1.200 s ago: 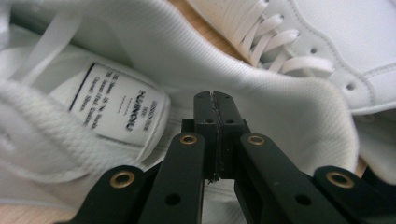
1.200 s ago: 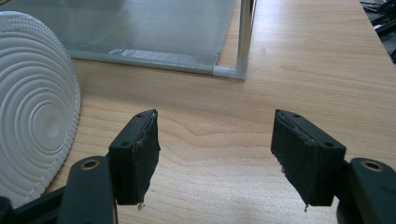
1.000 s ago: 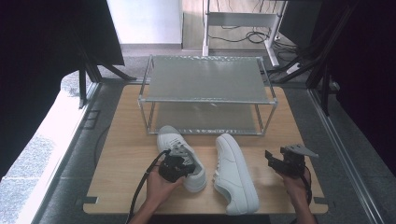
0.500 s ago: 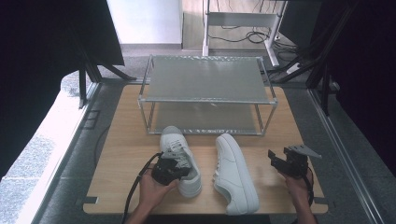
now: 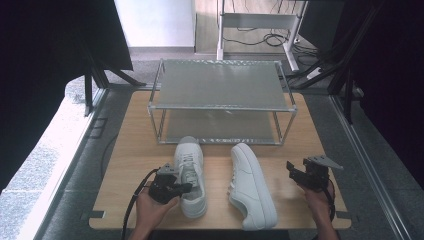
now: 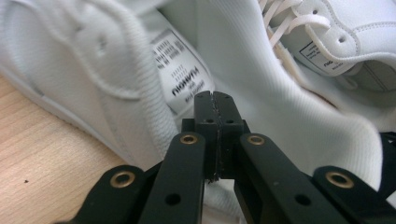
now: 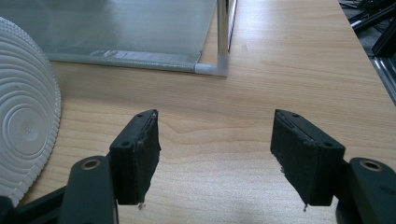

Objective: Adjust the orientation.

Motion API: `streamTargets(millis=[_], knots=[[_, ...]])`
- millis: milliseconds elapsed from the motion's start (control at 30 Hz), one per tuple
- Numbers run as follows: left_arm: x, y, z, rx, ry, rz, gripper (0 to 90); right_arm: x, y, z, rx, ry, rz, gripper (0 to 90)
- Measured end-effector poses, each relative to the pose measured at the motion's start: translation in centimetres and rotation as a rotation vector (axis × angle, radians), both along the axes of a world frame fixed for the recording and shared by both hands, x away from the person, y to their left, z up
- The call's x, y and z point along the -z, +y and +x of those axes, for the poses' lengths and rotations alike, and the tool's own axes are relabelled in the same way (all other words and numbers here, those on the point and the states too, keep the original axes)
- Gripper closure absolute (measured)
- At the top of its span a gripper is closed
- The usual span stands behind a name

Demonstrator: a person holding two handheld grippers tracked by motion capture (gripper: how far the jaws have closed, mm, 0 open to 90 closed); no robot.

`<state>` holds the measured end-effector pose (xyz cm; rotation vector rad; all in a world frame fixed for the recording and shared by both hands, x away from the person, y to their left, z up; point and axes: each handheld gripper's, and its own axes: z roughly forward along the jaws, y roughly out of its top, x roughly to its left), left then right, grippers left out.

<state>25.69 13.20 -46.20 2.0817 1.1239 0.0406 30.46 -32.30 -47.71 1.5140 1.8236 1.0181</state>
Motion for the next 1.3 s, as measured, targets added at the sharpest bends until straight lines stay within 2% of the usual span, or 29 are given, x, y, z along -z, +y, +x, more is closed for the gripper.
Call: streamTargets(millis=[33,167,300,400,467,500,533,600,633,767,800,867,900,933,1000,1167,1200,1300], knots=[[0.0,0.1,0.0,-0.002,-0.004,0.011,90.0,0.0,0.0,0.0,0.001,0.0,0.0,32.8],[-0.1,1.3,0.3,-0.013,0.016,0.001,90.0,0.2,0.0,0.1,0.0,0.011,-0.004,32.7],[-0.2,2.7,0.6,-0.053,0.018,0.012,90.0,0.2,-0.1,0.1,0.002,0.012,-0.006,32.7],[-0.1,3.4,0.7,-0.053,0.036,-0.032,90.0,0.2,-0.1,0.1,0.003,0.009,-0.006,32.7],[-0.2,3.3,0.7,-0.054,0.032,-0.043,88.6,0.2,0.0,0.1,0.003,0.008,-0.006,32.7],[-0.3,3.3,0.6,-0.048,0.03,-0.047,83.9,0.2,0.1,0.1,-0.002,0.007,-0.007,32.6],[-0.5,3.4,0.6,-0.042,0.029,-0.061,83.9,0.2,0.1,0.1,-0.002,0.007,-0.007,32.6],[-0.9,3.5,0.4,-0.031,0.026,-0.116,75.7,0.1,0.1,0.1,-0.006,0.008,-0.009,32.7],[-1.2,3.5,0.4,-0.028,0.018,-0.129,70.8,0.1,0.1,0.1,-0.004,0.008,-0.009,32.6],[-2.2,3.1,0.0,0.006,-0.035,-0.118,54.4,0.2,0.1,0.1,-0.001,0.006,-0.009,32.6],[-2.6,2.9,-0.1,0.025,-0.05,-0.119,47.5,0.1,0.0,0.1,-0.002,0.006,-0.01,32.7],[-2.8,2.9,-0.2,0.029,-0.055,-0.125,41.1,0.1,0.1,0.1,-0.002,0.005,-0.01,32.7],[-2.9,2.9,-0.2,0.027,-0.06,-0.132,41.1,0.1,0.1,0.1,-0.002,0.004,-0.012,32.7],[-3.0,2.9,-0.3,0.018,-0.077,-0.126,35.2,0.1,0.1,0.1,-0.003,0.003,-0.014,32.7],[-3.2,2.9,-0.5,0.0,-0.096,-0.126,35.5,0.1,0.2,0.1,-0.002,0.004,-0.015,32.7],[-3.4,3.8,-0.4,-0.022,-0.117,-0.195,31.7,0.1,0.2,0.1,-0.004,0.003,-0.017,32.7],[-3.5,4.0,-0.5,-0.033,-0.131,-0.201,27.8,0.1,0.1,0.2,-0.005,0.002,-0.018,32.7],[-4.3,4.6,-0.7,-0.047,-0.182,-0.208,27.4,0.1,0.1,0.2,-0.005,0.002,-0.018,32.6]])
